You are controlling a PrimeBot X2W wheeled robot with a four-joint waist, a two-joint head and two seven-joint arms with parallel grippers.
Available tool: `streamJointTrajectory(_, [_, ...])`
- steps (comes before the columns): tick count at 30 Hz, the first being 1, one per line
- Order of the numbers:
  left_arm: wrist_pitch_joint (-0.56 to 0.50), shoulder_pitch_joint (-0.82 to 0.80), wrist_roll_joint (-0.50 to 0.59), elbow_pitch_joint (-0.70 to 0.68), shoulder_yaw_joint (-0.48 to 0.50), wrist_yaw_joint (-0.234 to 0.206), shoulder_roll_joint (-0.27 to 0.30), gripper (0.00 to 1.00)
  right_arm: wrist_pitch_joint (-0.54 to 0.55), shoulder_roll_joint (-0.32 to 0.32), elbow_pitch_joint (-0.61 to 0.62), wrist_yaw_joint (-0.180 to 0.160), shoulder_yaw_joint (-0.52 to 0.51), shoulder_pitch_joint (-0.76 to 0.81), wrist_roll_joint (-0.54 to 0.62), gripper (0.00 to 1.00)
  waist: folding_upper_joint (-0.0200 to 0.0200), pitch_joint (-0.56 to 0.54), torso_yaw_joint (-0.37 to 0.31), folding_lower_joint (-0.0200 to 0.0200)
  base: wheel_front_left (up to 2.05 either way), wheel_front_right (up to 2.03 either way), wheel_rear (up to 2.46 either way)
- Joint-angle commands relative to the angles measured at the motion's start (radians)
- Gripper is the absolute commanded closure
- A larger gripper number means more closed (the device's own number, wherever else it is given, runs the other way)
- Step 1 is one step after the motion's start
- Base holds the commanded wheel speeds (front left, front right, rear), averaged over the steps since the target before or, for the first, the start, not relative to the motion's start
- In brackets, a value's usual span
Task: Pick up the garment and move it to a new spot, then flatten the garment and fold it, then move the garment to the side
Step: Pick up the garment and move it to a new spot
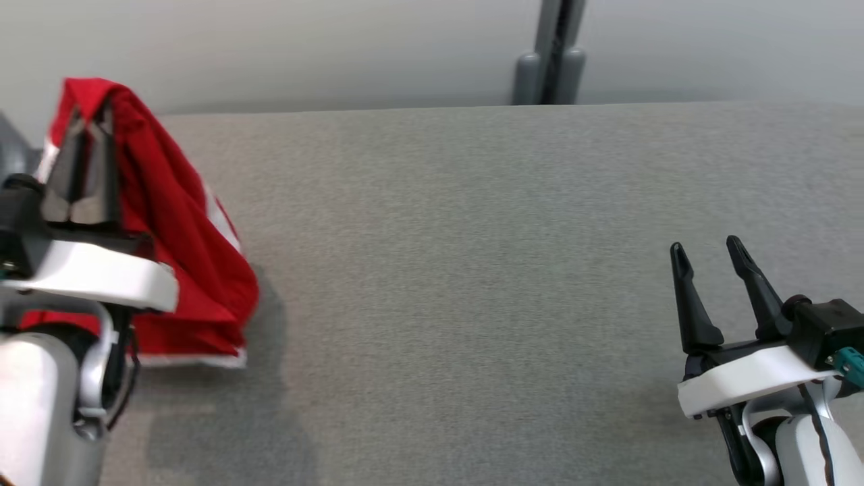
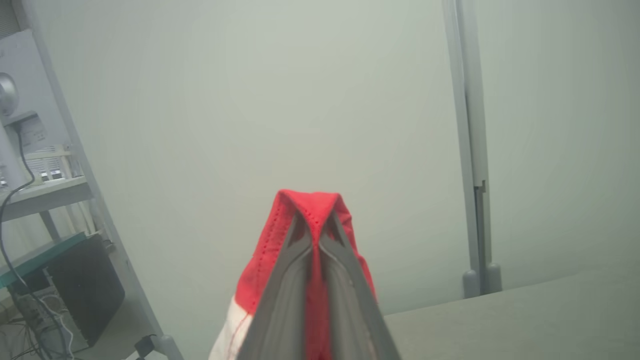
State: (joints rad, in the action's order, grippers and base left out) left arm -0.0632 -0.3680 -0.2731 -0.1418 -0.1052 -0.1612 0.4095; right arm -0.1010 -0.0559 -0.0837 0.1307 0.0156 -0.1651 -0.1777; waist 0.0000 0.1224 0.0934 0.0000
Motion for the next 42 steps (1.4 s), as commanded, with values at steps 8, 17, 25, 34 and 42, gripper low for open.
streamJointTrajectory(8, [-0.06,-0.042,0.01,-0.099,-0.16,0.049,-0.07,1.0,-0.015,0.003,-0.01,0.0,0.013,0.003,-0.027,0.0,0.0,-0.012,-0.221,0.0,0.0,0.0,0.0])
streamJointTrajectory(17, [-0.043,-0.199,0.028,-0.061,-0.314,0.122,-0.176,1.0,-0.046,0.004,-0.035,0.0,-0.001,-0.002,-0.071,0.0,0.0,0.023,-0.364,0.0,0.0,0.0,0.0])
streamJointTrajectory(25, [-0.057,-0.127,0.023,0.027,-0.419,0.177,-0.169,1.0,-0.065,0.004,-0.05,0.0,0.002,-0.001,-0.105,0.0,0.0,0.082,-0.34,0.0,0.0,0.0,0.0])
streamJointTrajectory(34, [-0.061,0.073,-0.011,0.114,-0.426,0.158,-0.088,1.0,-0.065,0.003,-0.056,0.0,0.002,-0.024,-0.097,0.0,0.0,0.112,-0.239,0.0,0.0,0.0,0.0])
streamJointTrajectory(42, [0.047,0.174,-0.069,0.236,-0.348,0.114,-0.067,1.0,-0.05,0.003,-0.048,0.0,-0.008,-0.041,-0.074,0.0,0.0,0.111,-0.173,0.0,0.0,0.0,0.0])
